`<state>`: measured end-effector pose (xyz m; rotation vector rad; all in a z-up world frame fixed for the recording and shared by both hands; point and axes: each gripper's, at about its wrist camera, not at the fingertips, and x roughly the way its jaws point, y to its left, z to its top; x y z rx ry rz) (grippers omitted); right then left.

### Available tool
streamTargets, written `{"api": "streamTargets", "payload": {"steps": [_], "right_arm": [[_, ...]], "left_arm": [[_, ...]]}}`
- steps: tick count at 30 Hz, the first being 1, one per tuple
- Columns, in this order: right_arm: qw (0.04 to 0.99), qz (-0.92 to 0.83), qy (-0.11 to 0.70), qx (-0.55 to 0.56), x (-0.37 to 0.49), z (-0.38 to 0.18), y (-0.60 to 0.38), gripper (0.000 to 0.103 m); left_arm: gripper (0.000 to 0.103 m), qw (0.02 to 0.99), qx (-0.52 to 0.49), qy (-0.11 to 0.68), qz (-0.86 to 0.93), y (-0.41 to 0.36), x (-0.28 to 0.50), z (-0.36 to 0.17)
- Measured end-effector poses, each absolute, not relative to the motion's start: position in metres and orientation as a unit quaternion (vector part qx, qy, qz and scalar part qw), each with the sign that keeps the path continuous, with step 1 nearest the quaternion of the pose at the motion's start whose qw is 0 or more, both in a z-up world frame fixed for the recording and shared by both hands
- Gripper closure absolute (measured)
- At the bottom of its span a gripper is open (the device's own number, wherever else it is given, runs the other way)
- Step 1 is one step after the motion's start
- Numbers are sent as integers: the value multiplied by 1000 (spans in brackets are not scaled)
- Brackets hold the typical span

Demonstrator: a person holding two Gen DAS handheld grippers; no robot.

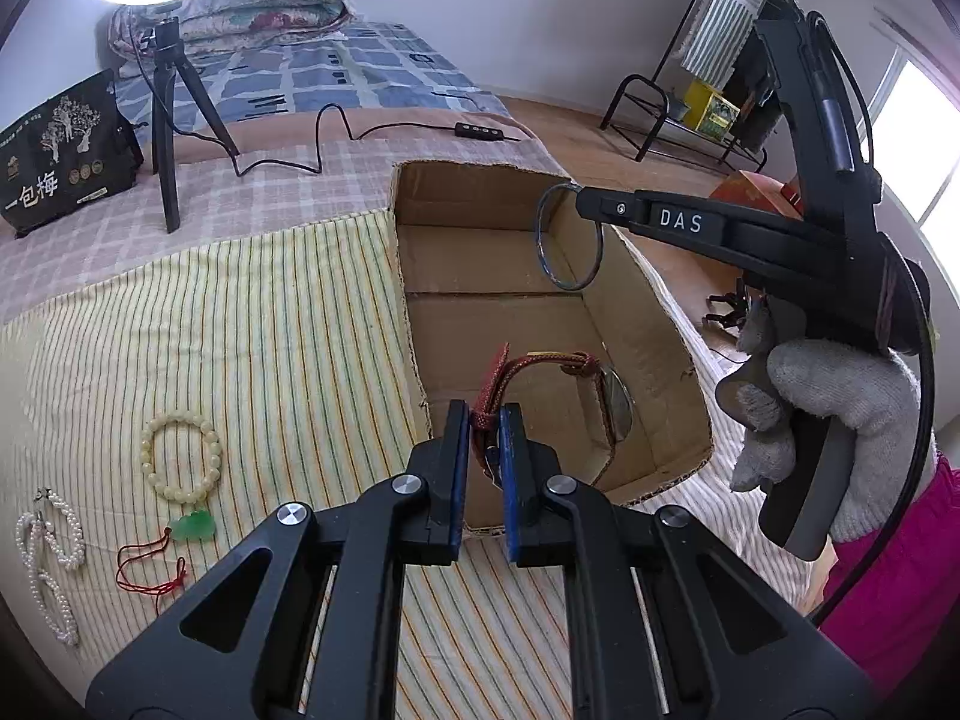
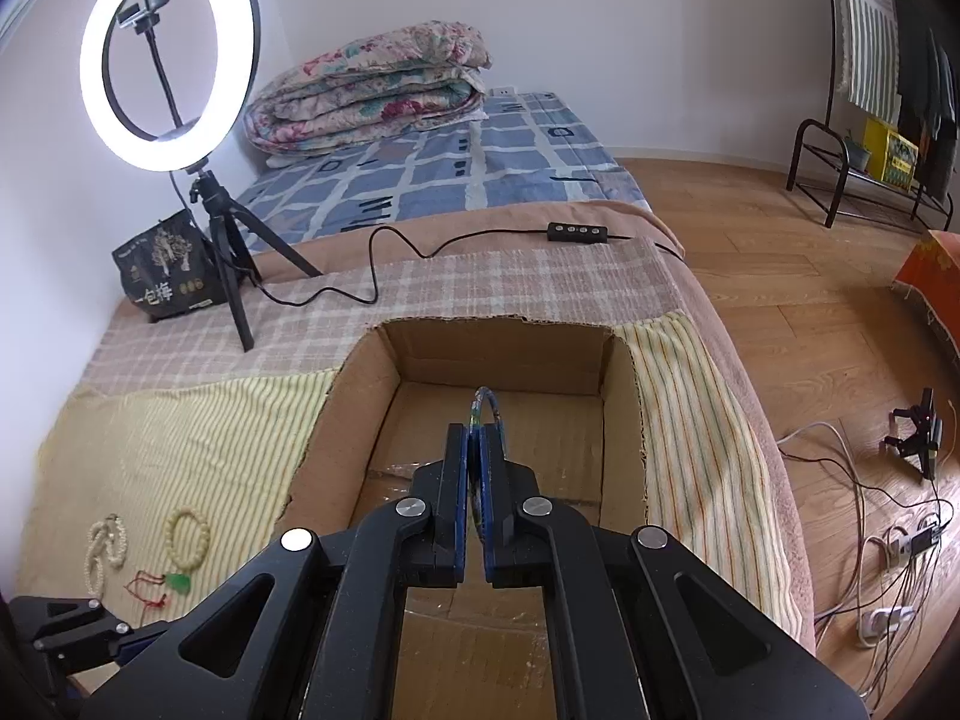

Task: Organize jewelry
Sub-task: 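Carry the watch with the left tool into the box while the right tool drops the bangle there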

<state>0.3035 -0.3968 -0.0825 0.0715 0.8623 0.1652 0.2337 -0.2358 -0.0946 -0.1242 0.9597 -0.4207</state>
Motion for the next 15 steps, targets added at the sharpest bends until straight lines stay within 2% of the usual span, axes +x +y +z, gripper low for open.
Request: {"api": "streamTargets", "payload": {"steps": [4,5,7,8,9,10,15], "right_arm": [[904,84,418,32,304,-84,-397,101],[904,83,418,31,303,-84,-397,101],[905,77,418,28,303,-83,-397,94],[905,74,417,26,302,-82,-397,84],[907,71,415,25,302,-81,-398,73],[908,66,412,24,301,-80,-398,69],[912,57,404,25,298,-73,-400,68]], "left_arm": [[93,860,-68,461,-207,-237,238,-97],[90,861,-65,460,-206,-237,238,-97],[78,862,-62,459,-206,-238,238,-97],[73,863,-63,457,-207,-238,238,-96],[73,863,-62,456,-206,-238,237,-96],[73,864,-60,456,-205,-237,236,-95],[73,868,-54,449,-204,-232,232,-91]]}}
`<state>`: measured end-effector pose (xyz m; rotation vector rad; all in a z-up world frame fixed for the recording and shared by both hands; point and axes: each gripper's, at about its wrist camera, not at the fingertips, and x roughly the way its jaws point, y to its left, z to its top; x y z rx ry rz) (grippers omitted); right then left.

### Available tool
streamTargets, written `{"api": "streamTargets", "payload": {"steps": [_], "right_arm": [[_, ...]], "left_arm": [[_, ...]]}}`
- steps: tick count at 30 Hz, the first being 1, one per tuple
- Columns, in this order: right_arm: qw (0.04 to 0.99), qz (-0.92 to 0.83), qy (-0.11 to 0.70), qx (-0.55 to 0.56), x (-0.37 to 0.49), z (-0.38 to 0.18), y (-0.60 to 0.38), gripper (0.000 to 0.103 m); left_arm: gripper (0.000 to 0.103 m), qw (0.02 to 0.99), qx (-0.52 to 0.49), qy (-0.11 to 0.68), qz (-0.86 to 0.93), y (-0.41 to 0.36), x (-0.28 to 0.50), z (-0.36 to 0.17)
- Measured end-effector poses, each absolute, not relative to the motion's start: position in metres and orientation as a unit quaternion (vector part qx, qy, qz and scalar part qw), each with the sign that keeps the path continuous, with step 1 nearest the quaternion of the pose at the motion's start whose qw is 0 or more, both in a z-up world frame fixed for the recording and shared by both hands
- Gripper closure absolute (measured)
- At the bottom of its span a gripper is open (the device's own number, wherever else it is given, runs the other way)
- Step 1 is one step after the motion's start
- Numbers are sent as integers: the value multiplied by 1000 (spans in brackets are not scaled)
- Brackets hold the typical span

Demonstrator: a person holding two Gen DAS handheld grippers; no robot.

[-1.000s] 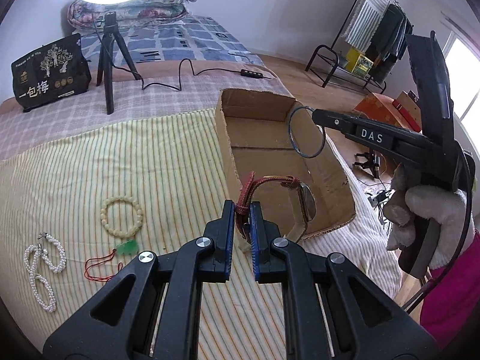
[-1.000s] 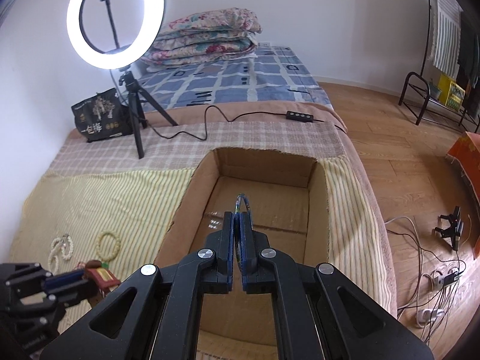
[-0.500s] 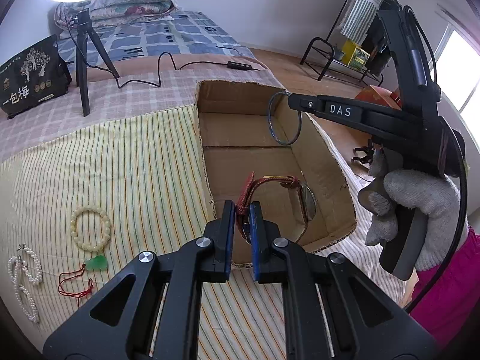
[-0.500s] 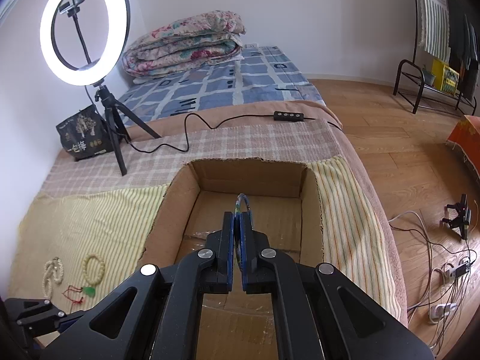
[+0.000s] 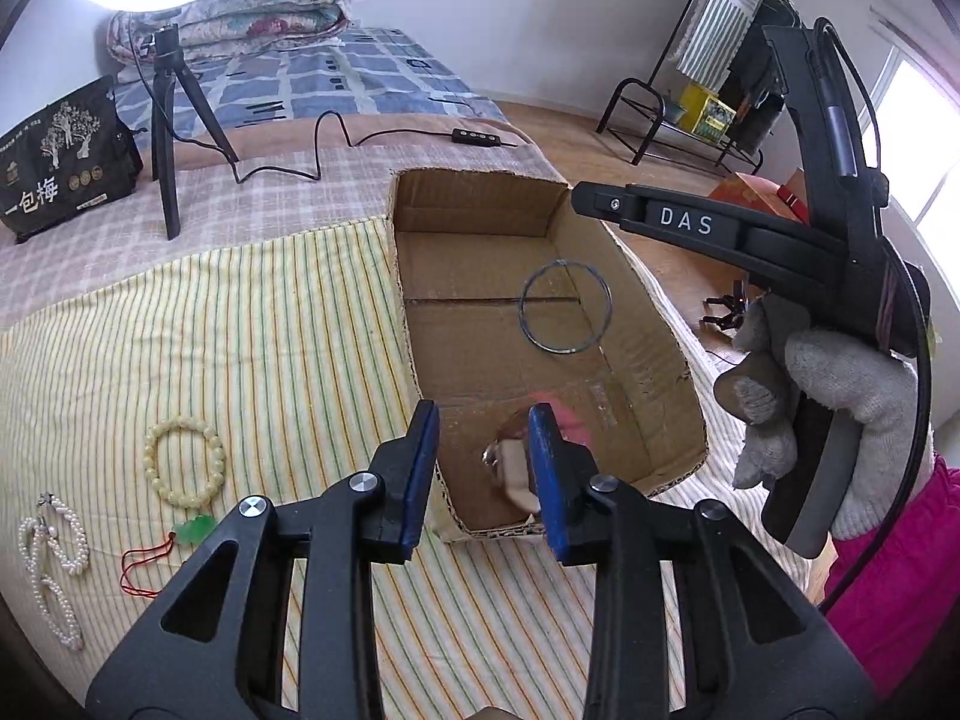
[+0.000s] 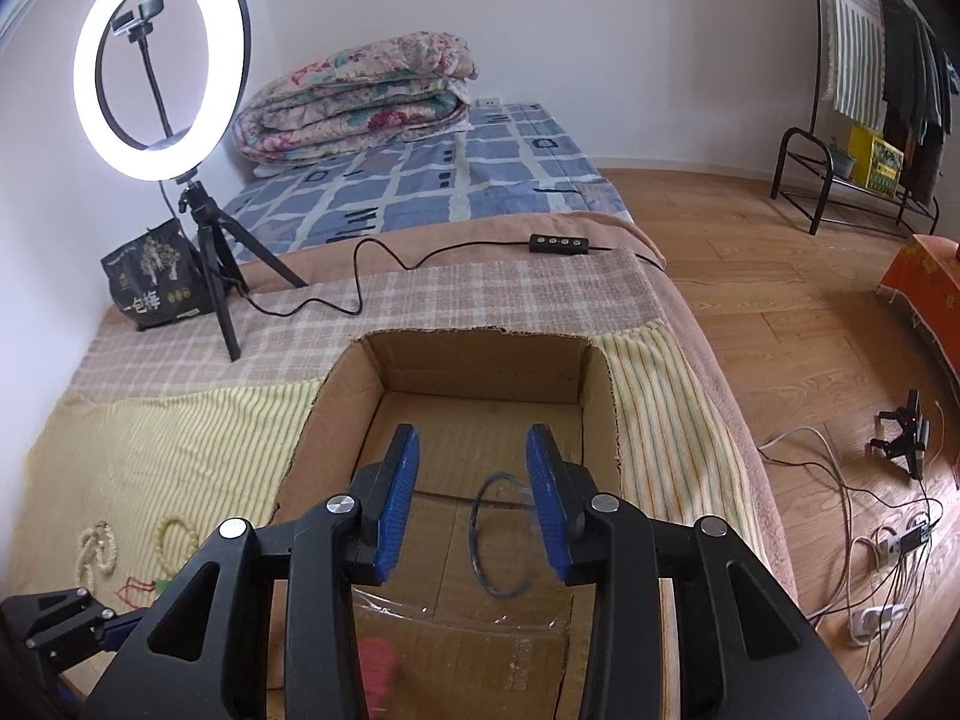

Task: Organize jewelry
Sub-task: 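Carry the watch with the left tool into the box while the right tool drops the bangle there, then move both open tools back over the pearl necklaces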

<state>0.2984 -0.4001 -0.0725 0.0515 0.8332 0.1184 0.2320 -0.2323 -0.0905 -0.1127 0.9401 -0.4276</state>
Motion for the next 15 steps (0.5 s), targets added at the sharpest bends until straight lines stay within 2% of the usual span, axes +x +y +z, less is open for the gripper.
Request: {"api": "streamTargets", "payload": {"steps": [14,15], "right_arm": [[921,49,387,7,277,-37,-380,68],[921,48,387,6,275,-35,-377,64]], "left_arm": [[73,886,-46,422,-184,-187,212,-64],[73,888,-46,420,-183,-182,210,-61]]}}
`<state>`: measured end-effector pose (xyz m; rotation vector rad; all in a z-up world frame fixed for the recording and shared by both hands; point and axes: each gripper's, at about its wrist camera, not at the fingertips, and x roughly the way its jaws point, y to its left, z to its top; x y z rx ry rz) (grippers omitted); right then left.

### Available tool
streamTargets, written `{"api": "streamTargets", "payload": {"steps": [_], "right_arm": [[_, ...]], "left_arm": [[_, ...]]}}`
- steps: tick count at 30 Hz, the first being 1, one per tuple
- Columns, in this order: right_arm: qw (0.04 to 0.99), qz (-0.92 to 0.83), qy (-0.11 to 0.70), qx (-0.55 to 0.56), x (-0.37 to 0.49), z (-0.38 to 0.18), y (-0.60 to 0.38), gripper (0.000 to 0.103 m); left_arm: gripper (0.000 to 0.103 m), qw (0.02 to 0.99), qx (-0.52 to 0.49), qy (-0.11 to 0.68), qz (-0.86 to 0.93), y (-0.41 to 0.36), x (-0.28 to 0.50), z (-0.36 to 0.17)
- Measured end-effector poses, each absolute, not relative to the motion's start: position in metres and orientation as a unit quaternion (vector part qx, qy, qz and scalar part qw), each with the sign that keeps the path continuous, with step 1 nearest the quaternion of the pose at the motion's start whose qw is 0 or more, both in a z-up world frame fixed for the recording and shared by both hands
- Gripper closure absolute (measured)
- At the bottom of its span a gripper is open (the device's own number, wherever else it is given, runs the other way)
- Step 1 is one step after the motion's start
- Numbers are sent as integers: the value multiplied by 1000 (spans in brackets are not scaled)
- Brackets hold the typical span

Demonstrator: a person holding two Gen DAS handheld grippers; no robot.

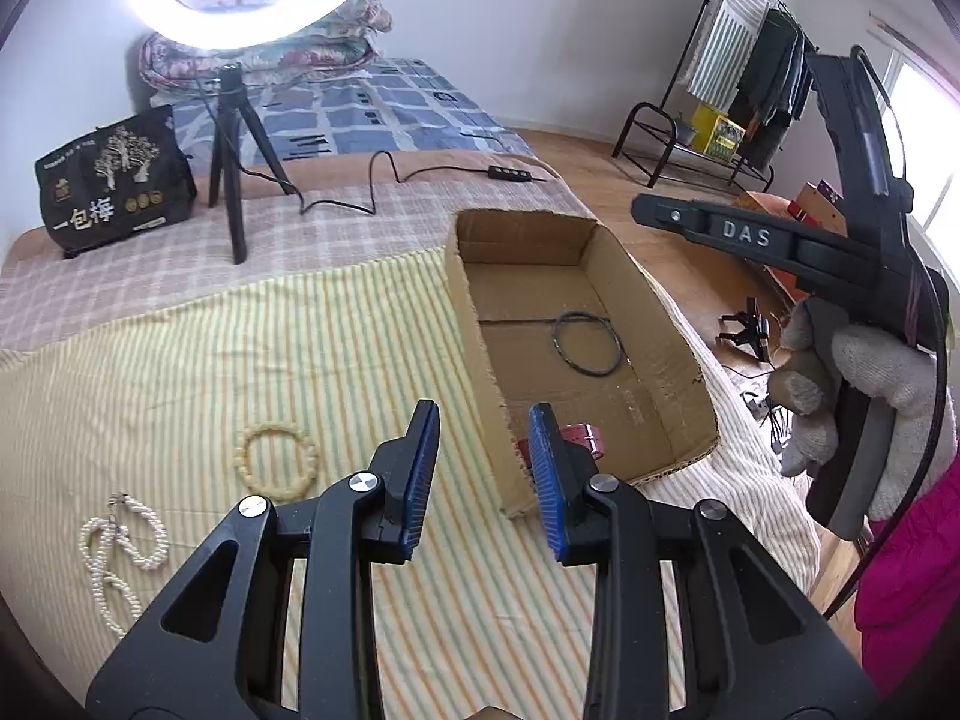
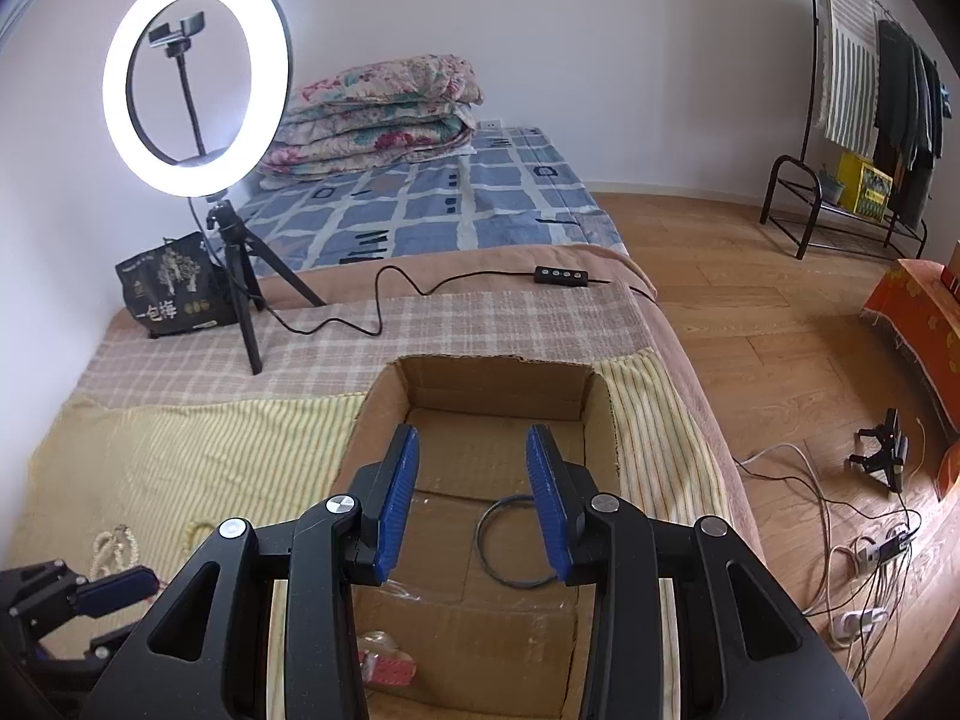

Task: Organize jewelry
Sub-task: 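Move both open tools back over the pearl necklaces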

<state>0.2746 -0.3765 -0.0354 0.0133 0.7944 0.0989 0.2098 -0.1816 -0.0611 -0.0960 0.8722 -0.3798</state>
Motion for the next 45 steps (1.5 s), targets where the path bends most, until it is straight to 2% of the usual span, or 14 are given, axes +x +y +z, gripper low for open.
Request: {"api": "streamTargets", "payload": {"steps": [2,10,17,19,21,23,36,45], "right_arm": [[922,48,384,4,267,-31,-370,56],[926,56,373,6,237,-15,-351,54],[923,89,374,-9,205,-12,-314,42],[922,104,373,-14,195,-11,-301,39],[921,118,372,-15,187,-11,-291,36],[919,133,371,-24,178,-12,-278,34],[895,204,388,-81,130,-44,-232,34],[873,234,412,-116,112,-68,-223,34]], "left_arm": [[73,891,-44,415,-180,-171,205,-56],[73,903,-39,396,-160,-119,188,-38],[73,908,-42,394,-139,-66,180,-32],[69,910,-37,393,-130,-53,177,-32],[54,910,-34,393,-123,-41,174,-33],[53,909,-34,398,-120,-29,173,-35],[53,895,-111,427,-69,71,173,-52],[53,878,-100,464,-63,83,166,-84]]}}
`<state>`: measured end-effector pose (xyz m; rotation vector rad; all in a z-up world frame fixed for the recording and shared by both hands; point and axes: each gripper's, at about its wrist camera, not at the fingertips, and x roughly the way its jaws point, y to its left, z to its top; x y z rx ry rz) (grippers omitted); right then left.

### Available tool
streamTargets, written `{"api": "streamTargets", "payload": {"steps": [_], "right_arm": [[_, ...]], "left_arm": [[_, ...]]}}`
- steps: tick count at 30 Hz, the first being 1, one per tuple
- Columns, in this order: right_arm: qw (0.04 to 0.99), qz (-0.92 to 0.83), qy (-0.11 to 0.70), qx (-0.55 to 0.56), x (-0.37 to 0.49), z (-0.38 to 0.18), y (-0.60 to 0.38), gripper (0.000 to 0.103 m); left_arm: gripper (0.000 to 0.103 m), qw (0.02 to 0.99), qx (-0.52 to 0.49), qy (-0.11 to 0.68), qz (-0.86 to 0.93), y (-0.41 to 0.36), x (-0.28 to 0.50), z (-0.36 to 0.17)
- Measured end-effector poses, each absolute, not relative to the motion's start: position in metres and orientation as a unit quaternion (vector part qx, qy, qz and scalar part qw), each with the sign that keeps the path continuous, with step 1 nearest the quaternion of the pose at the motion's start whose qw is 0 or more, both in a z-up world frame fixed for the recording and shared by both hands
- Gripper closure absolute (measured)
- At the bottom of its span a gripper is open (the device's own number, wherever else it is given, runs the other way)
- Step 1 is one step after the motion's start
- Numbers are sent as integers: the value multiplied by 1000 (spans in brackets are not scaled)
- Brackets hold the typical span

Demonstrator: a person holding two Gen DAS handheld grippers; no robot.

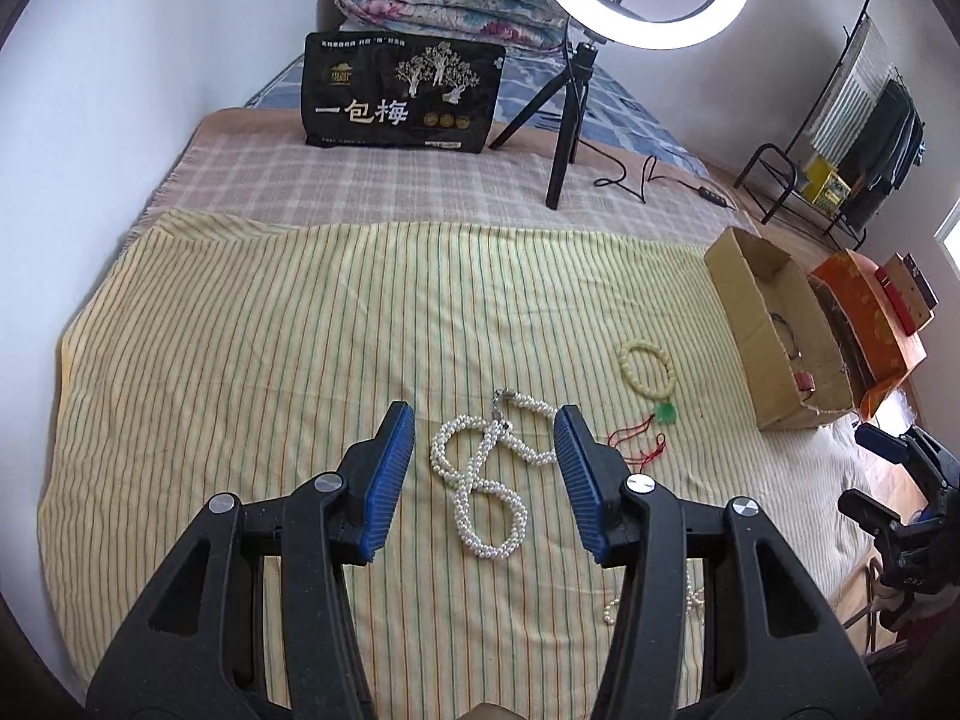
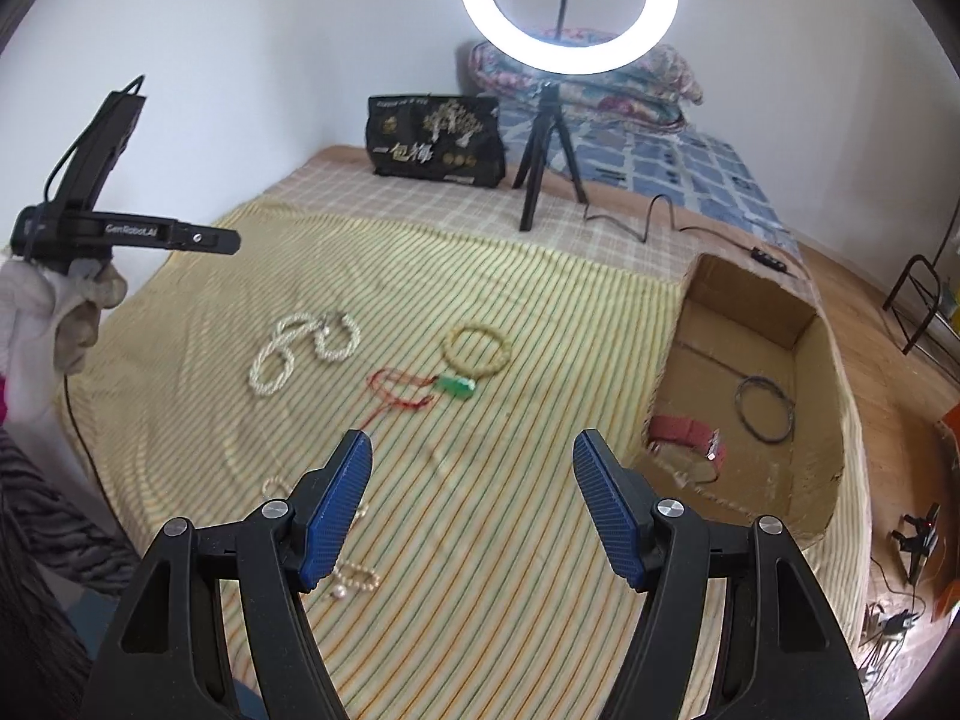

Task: Organize jewelry
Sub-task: 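Move both open tools back over the pearl necklaces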

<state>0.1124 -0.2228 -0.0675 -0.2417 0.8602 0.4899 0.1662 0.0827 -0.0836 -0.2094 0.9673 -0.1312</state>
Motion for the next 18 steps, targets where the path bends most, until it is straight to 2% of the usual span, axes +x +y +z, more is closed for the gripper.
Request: {"api": "streamTargets", "payload": {"steps": [18], "right_arm": [[746,333,545,-190,85,-152,-156,34]], "left_arm": [[53,829,-145,537,-66,88,175,-138]]}}
